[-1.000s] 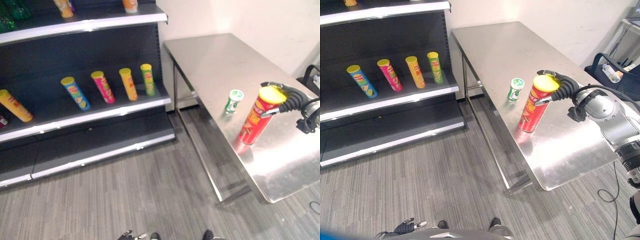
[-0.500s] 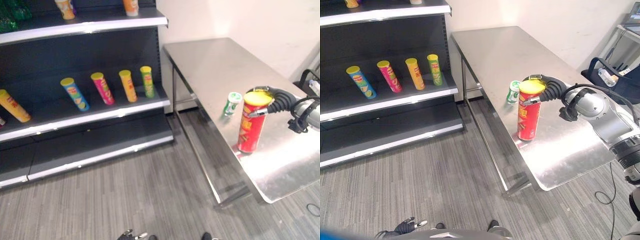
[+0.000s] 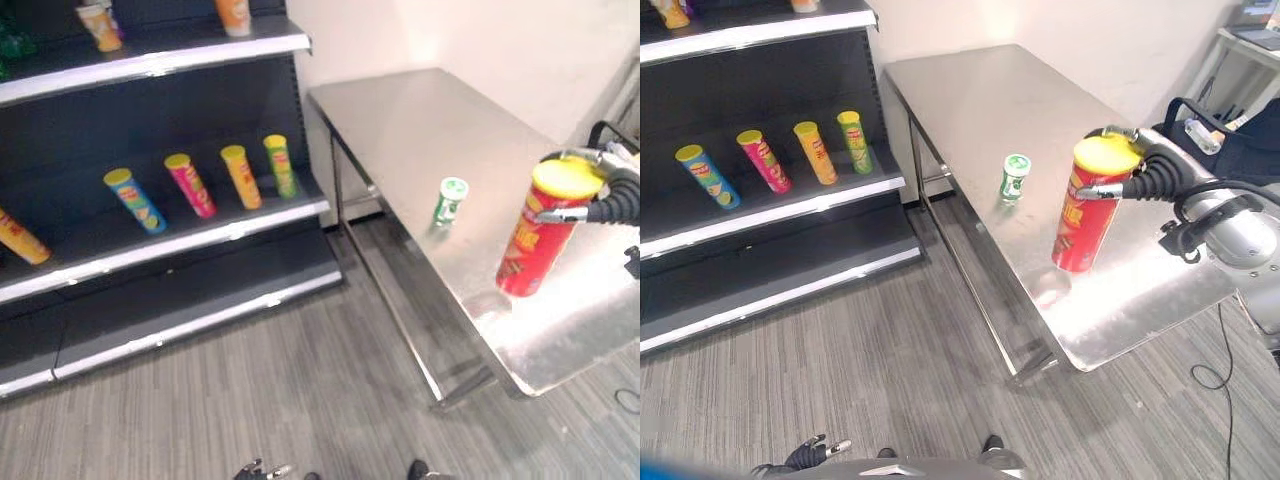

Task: Put the goods on the table back onto the shelves and tidy them up.

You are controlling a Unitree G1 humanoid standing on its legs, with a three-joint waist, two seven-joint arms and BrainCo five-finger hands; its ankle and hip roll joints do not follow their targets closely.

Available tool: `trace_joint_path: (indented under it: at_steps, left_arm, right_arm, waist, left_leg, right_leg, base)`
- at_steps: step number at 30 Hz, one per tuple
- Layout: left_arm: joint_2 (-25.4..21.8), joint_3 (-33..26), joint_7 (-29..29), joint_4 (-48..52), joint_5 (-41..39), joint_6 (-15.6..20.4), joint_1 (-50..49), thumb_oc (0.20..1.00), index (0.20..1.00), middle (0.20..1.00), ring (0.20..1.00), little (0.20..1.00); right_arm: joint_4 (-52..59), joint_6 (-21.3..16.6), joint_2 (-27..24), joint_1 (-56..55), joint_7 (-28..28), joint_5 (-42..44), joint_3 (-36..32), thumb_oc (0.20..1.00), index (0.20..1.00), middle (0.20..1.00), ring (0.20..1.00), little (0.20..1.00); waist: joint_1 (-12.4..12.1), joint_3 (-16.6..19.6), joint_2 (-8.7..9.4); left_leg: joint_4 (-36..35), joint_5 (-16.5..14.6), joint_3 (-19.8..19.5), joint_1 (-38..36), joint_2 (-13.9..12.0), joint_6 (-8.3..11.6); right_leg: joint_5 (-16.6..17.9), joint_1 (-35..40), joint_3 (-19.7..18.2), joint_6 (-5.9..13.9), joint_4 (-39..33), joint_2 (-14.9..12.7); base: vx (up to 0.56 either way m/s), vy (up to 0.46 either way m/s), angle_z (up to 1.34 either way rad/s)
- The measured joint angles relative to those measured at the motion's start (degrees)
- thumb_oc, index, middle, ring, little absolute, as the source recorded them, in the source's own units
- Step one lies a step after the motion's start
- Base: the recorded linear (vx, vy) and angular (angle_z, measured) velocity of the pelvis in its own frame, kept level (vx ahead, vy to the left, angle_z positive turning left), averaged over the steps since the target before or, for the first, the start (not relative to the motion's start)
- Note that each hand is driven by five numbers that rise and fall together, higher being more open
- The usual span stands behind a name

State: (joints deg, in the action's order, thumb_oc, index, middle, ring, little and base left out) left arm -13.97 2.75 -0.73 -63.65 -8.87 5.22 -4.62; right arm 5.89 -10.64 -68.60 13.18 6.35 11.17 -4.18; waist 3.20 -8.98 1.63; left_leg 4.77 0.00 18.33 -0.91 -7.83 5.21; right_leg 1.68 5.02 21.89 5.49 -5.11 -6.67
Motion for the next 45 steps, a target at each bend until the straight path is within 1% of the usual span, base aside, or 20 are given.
trace_joint_path:
  at_steps: [3, 8, 10, 13, 14, 15, 16, 17, 18, 19, 21, 24, 25, 27, 33, 35, 37, 41, 42, 45]
  left_arm:
    - [0.8, -0.9, 0.5, -0.2, -2.3, 0.8, 2.3, 1.000, 1.000, 1.000, 1.000, 1.000]
    - [1.2, -0.9, 1.9, -2.4, -2.3, 1.0, 1.7, 1.000, 1.000, 1.000, 1.000, 1.000]
    - [1.3, -0.9, 2.3, -2.3, -2.3, 1.5, 2.3, 1.000, 1.000, 1.000, 1.000, 1.000]
    - [1.3, -0.8, 2.6, -2.3, -2.3, 1.9, 3.3, 1.000, 1.000, 1.000, 1.000, 1.000]
    - [0.7, -0.3, 2.8, -1.7, -2.1, 2.1, 2.9, 1.000, 1.000, 1.000, 1.000, 1.000]
    - [-1.9, 0.4, 2.8, -2.2, -2.0, 1.9, 4.2, 1.000, 1.000, 1.000, 1.000, 1.000]
    - [-3.2, 1.4, 2.8, -2.4, -1.8, 1.8, 4.4, 1.000, 1.000, 1.000, 1.000, 1.000]
    - [-6.7, 1.5, 2.8, -1.2, -1.3, 1.7, 4.1, 1.000, 1.000, 1.000, 1.000, 1.000]
    - [-8.6, 1.5, 2.7, -0.2, -1.1, 1.4, 4.9, 1.000, 1.000, 1.000, 1.000, 1.000]
    - [-8.8, 1.4, 2.8, 0.7, -1.1, 1.6, 6.2, 1.000, 1.000, 1.000, 1.000, 1.000]
    - [-9.1, 1.4, 2.7, 2.3, -1.1, 1.7, 7.7, 1.000, 1.000, 1.000, 1.000, 1.000]
    - [-8.6, 1.4, 2.5, 2.0, -1.0, 1.6, 8.3, 1.000, 1.000, 1.000, 1.000, 1.000]
    - [-7.6, 1.2, 2.2, 2.0, -1.0, 1.5, 8.2, 1.000, 1.000, 1.000, 1.000, 1.000]
    - [-4.9, 1.2, 1.8, 1.7, -1.0, 1.3, 8.0, 1.000, 1.000, 1.000, 1.000, 1.000]
    - [-0.3, 1.3, 1.4, 0.5, -1.1, 1.0, 6.6, 1.000, 1.000, 1.000, 1.000, 1.000]
    - [-0.6, 0.5, 1.6, 1.7, -1.2, 1.1, 6.8, 1.000, 1.000, 1.000, 1.000, 1.000]
    - [-0.1, 0.2, 1.6, 1.6, -1.7, 1.1, 8.2, 1.000, 1.000, 1.000, 1.000, 1.000]
    - [-0.3, 0.1, 1.9, 0.4, -1.8, 0.9, 7.2, 1.000, 1.000, 1.000, 1.000, 1.000]
    - [-0.9, 0.3, 2.3, -0.3, -2.2, 0.9, 8.1, 1.000, 1.000, 1.000, 1.000, 1.000]
    - [-1.0, 0.3, 2.9, -0.3, -2.2, 1.0, 8.9, 1.000, 1.000, 1.000, 1.000, 1.000]
  right_arm:
    - [2.6, -0.6, 2.5, 0.3, -1.9, -0.8, -2.8, 0.200, 0.200, 0.200, 0.200, 0.200]
    - [2.3, -0.7, 2.0, 0.2, -3.5, -4.1, -2.0, 0.200, 0.200, 0.200, 0.200, 0.200]
    - [1.4, -0.6, 1.1, -2.5, -4.5, -4.6, -3.9, 0.200, 0.200, 0.200, 0.200, 0.200]
    - [0.9, -0.5, 0.8, -6.3, -4.6, -4.8, -7.8, 0.200, 0.200, 0.200, 0.200, 0.200]
    - [0.8, -0.5, 1.7, -7.6, -4.8, -5.6, -8.8, 0.200, 0.200, 0.200, 0.200, 0.200]
    - [1.1, -0.2, 5.2, -8.0, -5.6, -6.5, -7.1, 0.200, 0.200, 0.200, 0.200, 0.200]
    - [1.8, -0.1, 5.4, -7.3, -5.6, -6.9, -4.9, 0.200, 0.200, 0.200, 0.200, 0.200]
    - [3.2, 0.1, 7.1, -5.6, -5.6, -7.8, 0.0, 0.200, 0.200, 0.200, 0.200, 0.200]
    - [4.6, -0.2, 7.1, -3.1, -5.9, -8.6, 5.8, 0.200, 0.200, 0.200, 0.200, 0.200]
    - [4.9, -0.6, 5.6, -3.4, -5.5, -8.9, 6.5, 0.200, 0.200, 0.200, 0.200, 0.200]
    - [4.9, -1.0, 2.4, -2.1, -5.4, -8.9, 6.4, 0.200, 0.200, 0.200, 0.200, 0.200]
    - [4.2, -1.2, -1.8, -0.9, -5.8, -8.9, 2.1, 0.200, 0.200, 0.200, 0.200, 0.200]
    - [4.0, -1.4, -2.3, -1.1, -5.9, -8.9, 0.6, 0.200, 0.200, 0.200, 0.200, 0.200]
    - [3.7, -1.3, -2.6, -1.4, -6.0, -8.9, -1.5, 0.200, 0.200, 0.200, 0.200, 0.200]
    - [3.8, -1.2, -2.7, -3.2, -6.0, -8.9, -5.8, 0.200, 0.200, 0.200, 0.200, 0.200]
    - [3.8, -1.3, -1.3, -2.0, -6.1, -8.6, -5.4, 0.200, 0.200, 0.200, 0.200, 0.200]
    - [4.2, -1.3, -1.4, 0.5, -6.0, -8.5, -4.1, 0.200, 0.200, 0.200, 0.200, 0.200]
    - [5.2, -1.2, 0.5, 0.8, -6.0, -8.8, -3.0, 0.200, 0.200, 0.200, 0.200, 0.200]
    - [5.2, -1.4, 1.4, 0.4, -6.0, -9.1, -2.2, 0.200, 0.200, 0.200, 0.200, 0.200]
    - [4.7, -0.9, 2.1, 0.6, -6.0, -9.7, 0.1, 0.200, 0.200, 0.200, 0.200, 0.200]
  waist:
    - [-0.3, -2.9, 1.05]
    - [1.1, -3.1, -0.92]
    - [1.0, -3.8, -0.94]
    - [1.5, -2.8, -2.91]
    - [1.4, -1.5, -3.51]
    - [0.8, -1.4, 0.62]
    - [0.2, -1.4, 1.64]
    - [-0.2, -2.0, 3.89]
    - [-0.3, -2.4, 2.90]
    - [-0.2, -2.6, 1.56]
    - [-0.4, -2.9, 0.26]
    - [0.2, -2.9, 0.58]
    - [1.1, -2.8, 1.66]
    - [1.3, -2.9, 1.31]
    - [1.2, -3.5, -0.27]
    - [1.2, -4.4, 0.68]
    - [0.8, -6.4, 1.41]
    - [0.2, -6.9, 1.10]
    - [0.6, -7.3, 1.89]
    - [1.6, -7.2, 1.74]
  left_leg:
    - [8.2, -1.3, -5.4, 6.5, -3.6, 3.89]
    - [-1.9, 1.4, -5.0, 4.9, -17.0, 6.78]
    - [-2.4, 2.9, -5.3, 4.7, -19.8, 8.40]
    - [-2.8, 3.4, -6.3, 4.7, -15.9, 7.99]
    - [-2.4, 2.1, -4.7, 4.3, -13.5, 10.50]
    - [-1.6, 0.8, -2.7, 4.0, -8.3, 8.20]
    - [-1.3, -0.4, -1.6, 4.7, -7.0, 7.95]
    - [0.2, 0.1, 0.0, 5.2, -3.2, 4.91]
    - [-0.6, -0.6, 1.1, 5.0, -1.8, 2.31]
    - [-3.3, 0.1, 0.3, 3.8, -1.7, 0.70]
    - [-5.8, 0.7, -0.4, 2.8, -1.5, -0.54]
    - [-7.3, 1.3, -0.9, 1.6, -1.2, -1.28]
    - [-7.3, 1.3, -1.8, 1.6, 0.3, -1.30]
    - [-8.1, 1.3, -2.8, 0.8, 0.9, -1.27]
    - [-8.4, 1.7, -4.9, -0.1, 1.1, -0.65]
    - [-1.3, 1.6, -6.5, 3.7, 1.7, -0.29]
    - [5.4, 2.9, -6.9, 7.8, 2.1, 2.57]
    - [1.9, 2.5, -6.8, 7.8, -3.2, 3.27]
    - [0.8, 2.4, -9.5, 9.0, -7.7, 3.76]
    - [-2.7, 3.0, -9.5, 10.0, -14.9, 4.06]
  right_leg:
    - [1.3, -0.7, 1.5, -1.99, -0.4, -0.9]
    - [1.0, -3.7, 0.9, -0.24, 1.8, -1.8]
    - [1.3, -4.7, -0.2, 0.80, 3.0, -3.9]
    - [3.7, -3.1, 0.7, 6.75, 1.9, -9.4]
    - [4.9, -3.0, 0.3, 9.01, 2.3, -12.1]
    - [7.5, -4.4, -0.5, 7.90, 3.5, -17.0]
    - [10.3, -6.9, -1.2, 6.14, 4.8, -19.2]
    - [18.0, -10.4, -1.3, 1.51, 6.7, -22.1]
    - [21.1, -14.7, -1.6, 1.19, 13.5, -23.0]
    - [13.8, -15.8, -2.7, 3.50, 17.6, -20.4]
    - [5.5, -16.9, -3.7, 4.13, 20.0, -13.5]
    - [0.6, -16.3, -3.4, 0.73, 12.7, 1.2]
    - [-0.2, -15.1, -5.3, -0.54, 10.0, 2.9]
    - [1.5, -12.7, -7.2, -2.31, 6.8, 3.7]
    - [1.4, -9.4, -8.2, -2.59, 3.5, 4.5]
    - [0.6, -9.2, -9.1, -2.04, 3.4, 3.4]
    - [1.0, -8.6, -9.3, -3.49, 2.8, 0.8]
    - [0.9, -8.2, -9.8, -4.38, 1.1, 1.3]
    - [1.0, -9.1, -9.9, -4.37, 1.5, 0.9]
    - [0.4, -10.6, -10.3, -3.71, 3.3, 0.3]
  base:
    - [0.03, 0.175, 0.16]
    - [0.05, 0.431, -0.02]
    - [0.27, 0.602, 0.02]
    - [0.21, 0.487, 0.21]
    - [0.10, 0.504, 0.24]
    - [0.07, 0.718, -0.10]
    - [0.02, 0.681, -0.33]
    - [0.05, 0.812, -0.40]
    - [0.03, 0.516, -0.02]
    - [0.04, 0.277, 0.25]
    - [0.04, 0.180, 0.36]
    - [0.04, 0.104, 0.27]
    - [0.09, 0.145, 0.44]
    - [0.08, 0.085, 0.18]
    - [0.06, 0.025, 0.15]
    - [-0.01, 0.085, 0.30]
    - [0.11, 0.147, 0.40]
    - [0.16, 0.236, -0.02]
    - [0.20, 0.335, -0.07]
    - [0.29, 0.424, -0.06]
